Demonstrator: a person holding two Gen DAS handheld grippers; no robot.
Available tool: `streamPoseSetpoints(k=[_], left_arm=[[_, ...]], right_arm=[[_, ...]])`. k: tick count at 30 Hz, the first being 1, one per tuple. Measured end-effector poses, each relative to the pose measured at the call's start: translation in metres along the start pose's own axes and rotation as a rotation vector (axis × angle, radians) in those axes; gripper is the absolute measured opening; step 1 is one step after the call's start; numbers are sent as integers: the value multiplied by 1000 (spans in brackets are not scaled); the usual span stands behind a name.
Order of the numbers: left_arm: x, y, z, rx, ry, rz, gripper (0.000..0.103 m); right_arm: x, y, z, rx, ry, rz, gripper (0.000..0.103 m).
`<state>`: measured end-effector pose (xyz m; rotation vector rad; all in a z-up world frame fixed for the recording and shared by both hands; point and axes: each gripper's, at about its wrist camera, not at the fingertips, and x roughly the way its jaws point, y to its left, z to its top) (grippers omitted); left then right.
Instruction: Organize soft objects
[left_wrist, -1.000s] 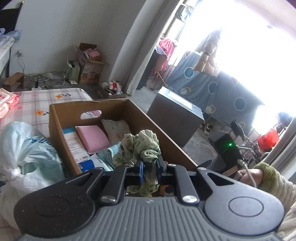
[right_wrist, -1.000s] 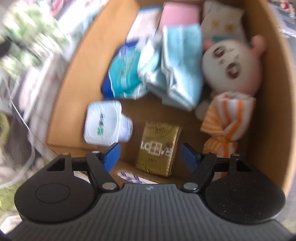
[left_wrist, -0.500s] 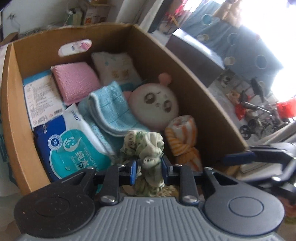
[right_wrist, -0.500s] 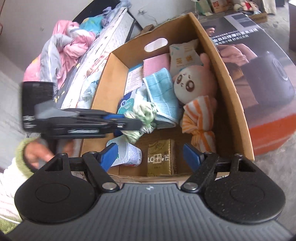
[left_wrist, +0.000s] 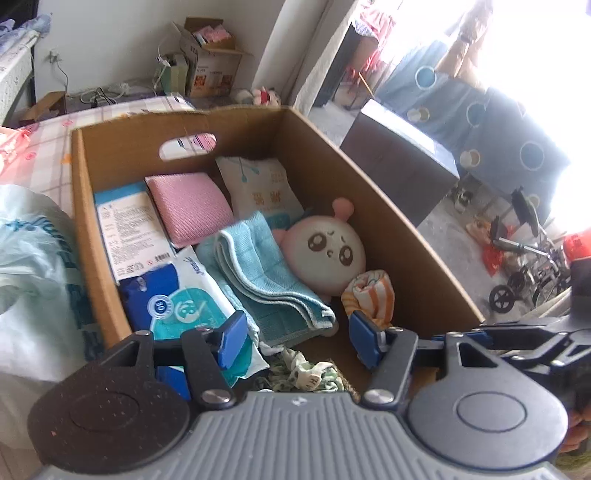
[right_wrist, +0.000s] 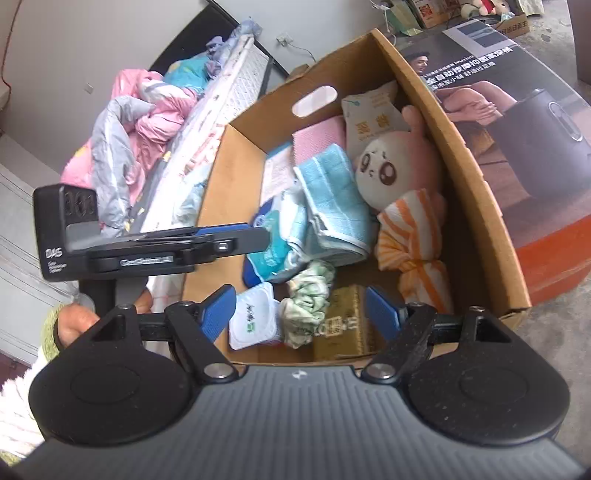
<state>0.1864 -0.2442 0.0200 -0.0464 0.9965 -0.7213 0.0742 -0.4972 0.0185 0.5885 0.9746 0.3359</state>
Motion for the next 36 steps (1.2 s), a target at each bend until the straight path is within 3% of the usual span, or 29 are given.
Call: streamPoseSetpoints(k=[9, 13, 18, 22, 29, 36], left_arm=[[-77, 12, -22, -12, -136, -20, 86], [-107, 21, -41, -16, -191, 4, 91], [-135, 26, -74, 11, -249, 133, 99], [-152, 29, -102, 24, -308, 262, 103], [-165, 36, -129, -67, -289, 463, 103], [-174, 38, -151, -104, -276, 602, 103]], right_arm=[[1, 12, -1, 32, -28, 47, 78], [-1, 19, -6, 41, -64, 37, 78], [-2, 27, -14, 76, -96, 55, 80], [-8, 45, -26, 63, -197, 33, 89], [-9, 86, -55, -19, -398, -112, 102], [2, 121, -76, -134, -424, -286, 102]])
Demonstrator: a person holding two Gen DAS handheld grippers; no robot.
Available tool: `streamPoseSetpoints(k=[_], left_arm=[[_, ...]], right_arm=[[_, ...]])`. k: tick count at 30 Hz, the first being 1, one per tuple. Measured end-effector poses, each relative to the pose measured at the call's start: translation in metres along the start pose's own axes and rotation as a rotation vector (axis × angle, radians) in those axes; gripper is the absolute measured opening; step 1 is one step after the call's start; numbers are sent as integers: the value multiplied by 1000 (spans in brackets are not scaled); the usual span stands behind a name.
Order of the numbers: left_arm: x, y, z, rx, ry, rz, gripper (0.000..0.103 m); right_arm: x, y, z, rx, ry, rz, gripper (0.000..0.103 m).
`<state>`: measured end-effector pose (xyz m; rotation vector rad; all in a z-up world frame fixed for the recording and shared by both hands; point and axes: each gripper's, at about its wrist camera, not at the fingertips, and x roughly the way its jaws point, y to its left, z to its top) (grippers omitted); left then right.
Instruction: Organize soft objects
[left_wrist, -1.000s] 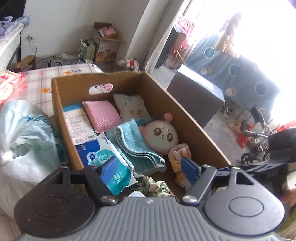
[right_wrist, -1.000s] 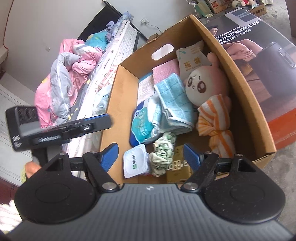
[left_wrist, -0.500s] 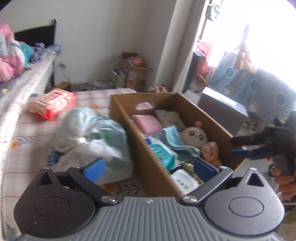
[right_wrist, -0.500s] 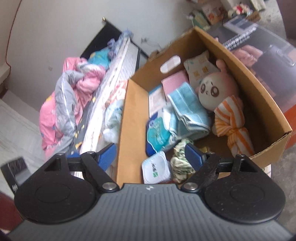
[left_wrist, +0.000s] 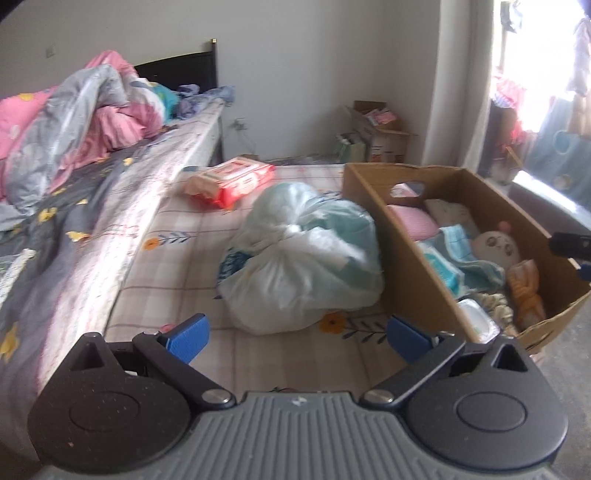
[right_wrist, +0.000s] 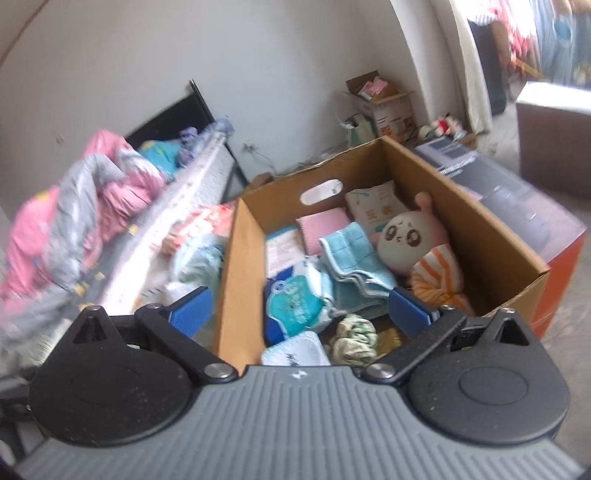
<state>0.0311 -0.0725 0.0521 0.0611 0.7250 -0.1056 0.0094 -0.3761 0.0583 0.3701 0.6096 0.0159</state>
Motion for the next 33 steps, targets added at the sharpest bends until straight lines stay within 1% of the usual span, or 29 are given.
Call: streamPoseSetpoints(k=[4, 6, 7, 9, 10, 11, 12, 15, 16, 18, 22, 24, 27, 33], left_arm=[[-2, 2, -6, 11, 26, -3, 103], [-3, 2, -9, 6, 15, 5, 103], [-3, 3, -10, 10, 12, 12, 103], [-2, 0, -10, 33, 10, 49, 103], [-1, 0, -11, 30, 7, 67, 103], [-1, 1, -11, 12, 3, 80, 103], [-2, 3, -12, -7, -1, 75, 103], [-2, 8, -15, -63, 2, 37, 103], [-2, 8, -17, -74, 7, 30, 103], [-1, 4, -20, -75, 19, 39, 103], [1, -7, -25, -54, 49, 37, 103], [3, -11, -27, -56, 70, 29, 103], [3, -15, -29, -53, 83, 23, 103], [5, -15, -29, -66, 115, 27, 102]], right_arm=[[-9, 13, -5, -76, -35, -96, 102], [-13, 19, -8, -109, -48, -135, 102], [-14, 22, -9, -124, -54, -150, 102], [-18, 27, -13, -150, -68, -169, 102], [-19, 30, -15, -165, -75, -183, 102], [-21, 33, -17, -183, -82, -203, 102], [-23, 37, -18, -204, -92, -225, 102], [-28, 46, -22, -252, -123, -267, 102], [-29, 48, -23, -258, -120, -266, 102], [-27, 53, -25, -258, -82, -225, 102], [-13, 60, -36, -238, 72, -110, 102], [-3, 62, -43, -219, 141, -69, 102], [9, 69, -54, -223, 212, -47, 102], [18, 79, -65, -265, 254, -44, 102]])
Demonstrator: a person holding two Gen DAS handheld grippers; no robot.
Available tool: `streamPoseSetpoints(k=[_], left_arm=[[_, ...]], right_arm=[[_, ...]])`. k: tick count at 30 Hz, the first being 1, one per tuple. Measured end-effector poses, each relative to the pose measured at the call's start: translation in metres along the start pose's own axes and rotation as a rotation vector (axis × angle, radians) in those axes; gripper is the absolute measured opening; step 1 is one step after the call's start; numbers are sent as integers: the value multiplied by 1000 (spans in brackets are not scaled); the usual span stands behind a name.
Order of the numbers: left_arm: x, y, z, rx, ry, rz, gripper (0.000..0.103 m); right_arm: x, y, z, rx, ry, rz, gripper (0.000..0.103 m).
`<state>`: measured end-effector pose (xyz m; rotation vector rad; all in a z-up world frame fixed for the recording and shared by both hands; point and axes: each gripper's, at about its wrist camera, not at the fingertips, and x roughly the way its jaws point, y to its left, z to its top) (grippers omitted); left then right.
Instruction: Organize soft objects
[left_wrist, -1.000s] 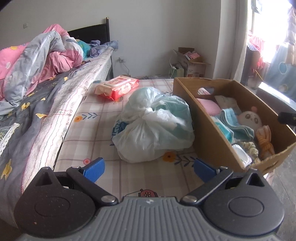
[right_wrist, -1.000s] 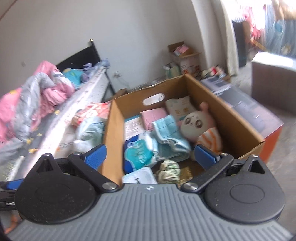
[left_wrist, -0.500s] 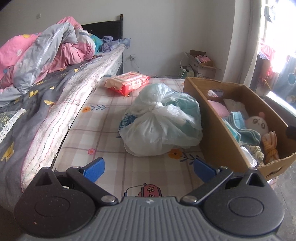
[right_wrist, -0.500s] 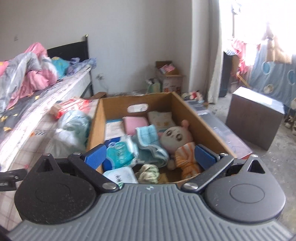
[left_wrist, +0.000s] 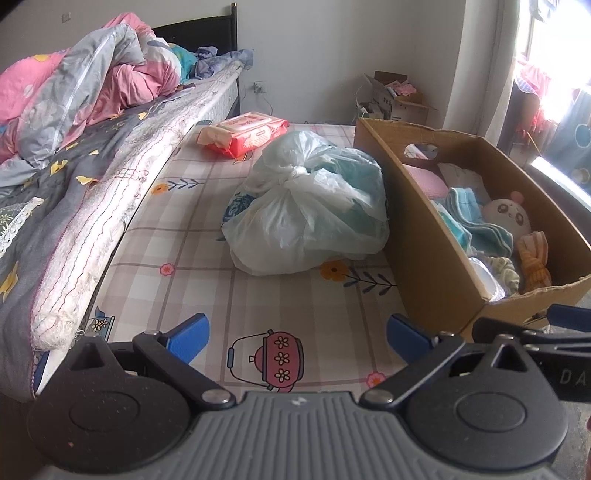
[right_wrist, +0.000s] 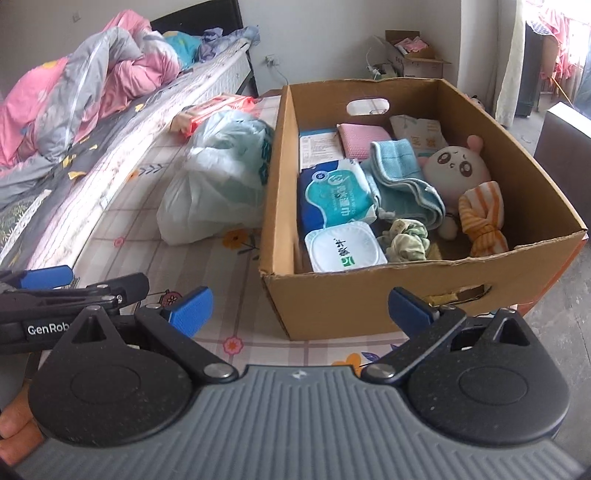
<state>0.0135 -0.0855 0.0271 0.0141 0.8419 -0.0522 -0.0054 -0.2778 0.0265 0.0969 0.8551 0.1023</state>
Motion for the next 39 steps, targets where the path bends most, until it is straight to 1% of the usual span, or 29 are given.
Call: streamPoseSetpoints(k=[19, 25, 39], left_arm=[[1, 4, -5, -1, 30, -1, 102], [6, 6, -5, -9, 52, -7, 101], [10, 10, -9, -30, 76, -3, 100]], right_arm=[[5, 0, -2, -19, 15, -36, 102], [8, 2, -2, -32, 26, -46, 102], [15, 6, -1, -54, 52, -46, 102]])
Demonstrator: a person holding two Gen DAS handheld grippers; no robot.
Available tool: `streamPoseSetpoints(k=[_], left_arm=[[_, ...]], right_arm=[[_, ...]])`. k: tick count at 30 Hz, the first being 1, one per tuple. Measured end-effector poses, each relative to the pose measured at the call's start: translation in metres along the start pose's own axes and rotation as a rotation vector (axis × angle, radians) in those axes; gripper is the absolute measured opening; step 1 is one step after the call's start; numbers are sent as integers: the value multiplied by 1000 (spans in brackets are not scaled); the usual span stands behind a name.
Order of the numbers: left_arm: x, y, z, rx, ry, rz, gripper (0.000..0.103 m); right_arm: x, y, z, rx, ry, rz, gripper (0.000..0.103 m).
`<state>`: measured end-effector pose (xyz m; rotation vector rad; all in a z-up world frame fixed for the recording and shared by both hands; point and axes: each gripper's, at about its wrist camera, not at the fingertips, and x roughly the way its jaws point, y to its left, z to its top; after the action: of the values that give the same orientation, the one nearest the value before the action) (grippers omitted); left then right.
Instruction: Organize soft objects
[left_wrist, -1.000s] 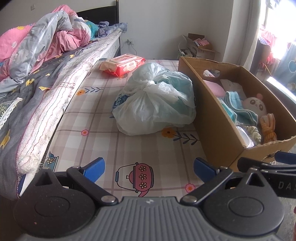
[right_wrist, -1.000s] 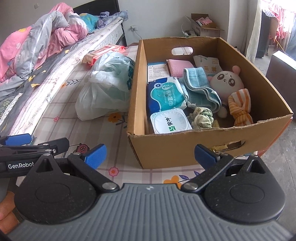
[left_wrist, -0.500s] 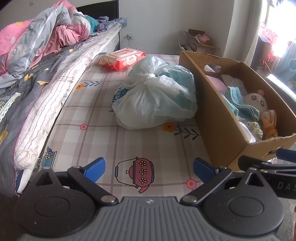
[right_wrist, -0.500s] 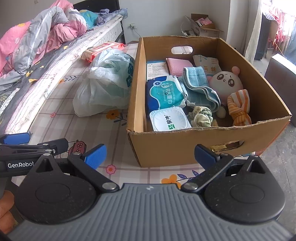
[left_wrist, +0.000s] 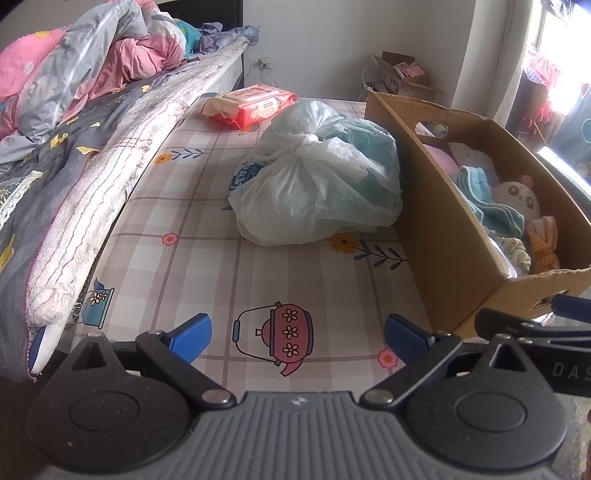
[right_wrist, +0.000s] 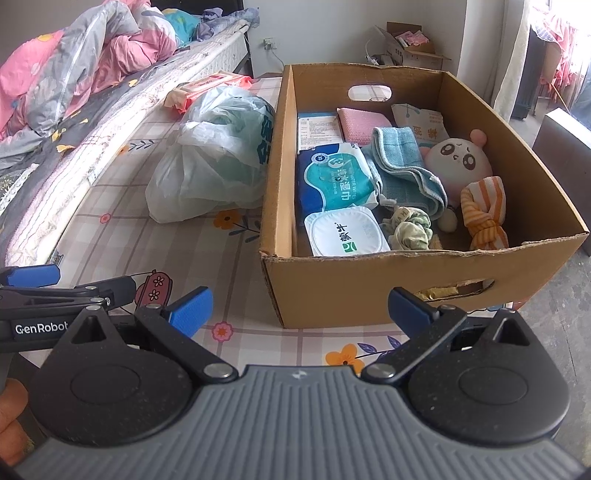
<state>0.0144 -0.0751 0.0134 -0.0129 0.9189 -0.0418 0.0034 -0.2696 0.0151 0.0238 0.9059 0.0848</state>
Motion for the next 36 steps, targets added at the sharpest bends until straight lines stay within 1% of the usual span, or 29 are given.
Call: streamPoseSetpoints(k=[15, 24, 36], left_arm=[[9, 7, -3, -23, 31, 3, 100], [10, 8, -3, -25, 34, 2, 100], [12, 1, -5, -16, 48, -31, 99]], right_arm=[[10, 7, 1, -20, 32, 1, 102], [12, 9, 2, -24, 37, 0, 102], [8, 3, 1, -23, 46, -20, 102]])
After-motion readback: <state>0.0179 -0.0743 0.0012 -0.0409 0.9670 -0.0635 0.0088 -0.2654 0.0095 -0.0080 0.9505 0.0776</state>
